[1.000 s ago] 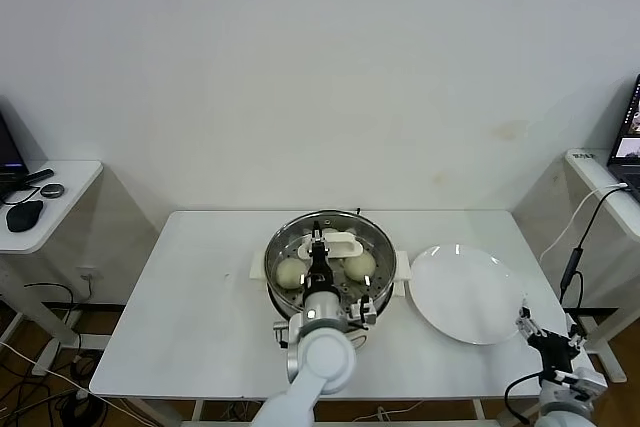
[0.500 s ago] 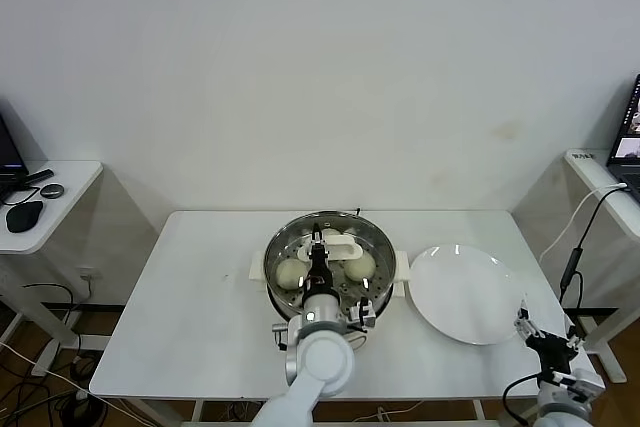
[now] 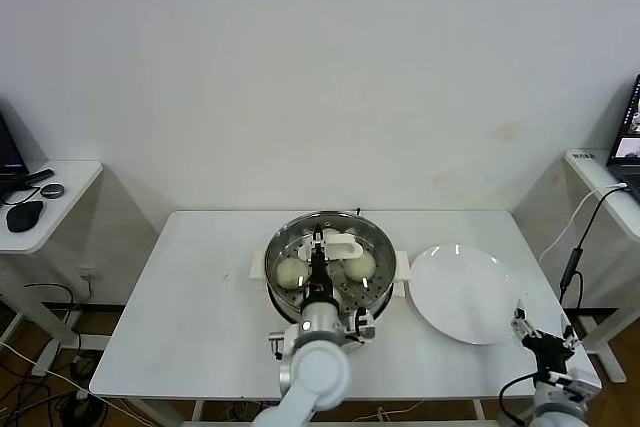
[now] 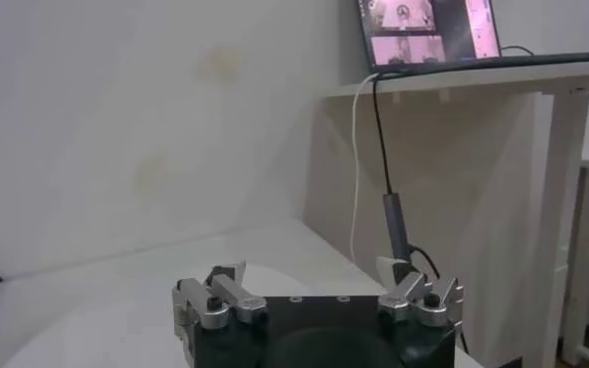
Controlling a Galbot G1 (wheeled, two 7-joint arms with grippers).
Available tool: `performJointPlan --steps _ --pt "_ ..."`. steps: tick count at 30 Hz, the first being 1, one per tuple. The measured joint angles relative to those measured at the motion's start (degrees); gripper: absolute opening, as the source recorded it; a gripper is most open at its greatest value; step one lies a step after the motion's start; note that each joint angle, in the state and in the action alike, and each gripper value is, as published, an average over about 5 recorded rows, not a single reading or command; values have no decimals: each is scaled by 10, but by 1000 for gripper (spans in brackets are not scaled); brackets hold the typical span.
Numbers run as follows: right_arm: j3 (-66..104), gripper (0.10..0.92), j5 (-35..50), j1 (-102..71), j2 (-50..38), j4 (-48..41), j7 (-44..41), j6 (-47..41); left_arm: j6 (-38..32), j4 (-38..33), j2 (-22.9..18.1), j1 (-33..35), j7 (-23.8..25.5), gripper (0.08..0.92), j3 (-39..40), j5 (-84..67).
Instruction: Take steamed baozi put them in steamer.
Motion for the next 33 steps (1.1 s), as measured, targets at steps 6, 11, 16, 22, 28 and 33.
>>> performJointPlan --steps 6,11,16,22,28,33 --pt "-7 823 -5 -1 3 -4 1 0 1 -53 17 29 10 616 6 -15" --pt "-15 823 -9 -4 6 -3 1 -3 0 -105 31 57 9 752 1 -27" --pt "-30 823 -18 -18 4 14 -10 -12 -9 -167 45 93 -19 819 -21 -70" --pt "-68 823 -47 -47 9 40 -33 -4 -51 -241 63 159 -92 823 -88 -211" --pt "-106 823 -84 -71 20 61 -49 5 -133 -266 66 234 -137 823 -194 -425" --pt "-125 823 -108 -95 20 75 -54 4 -188 -246 58 294 -153 823 -275 -595"
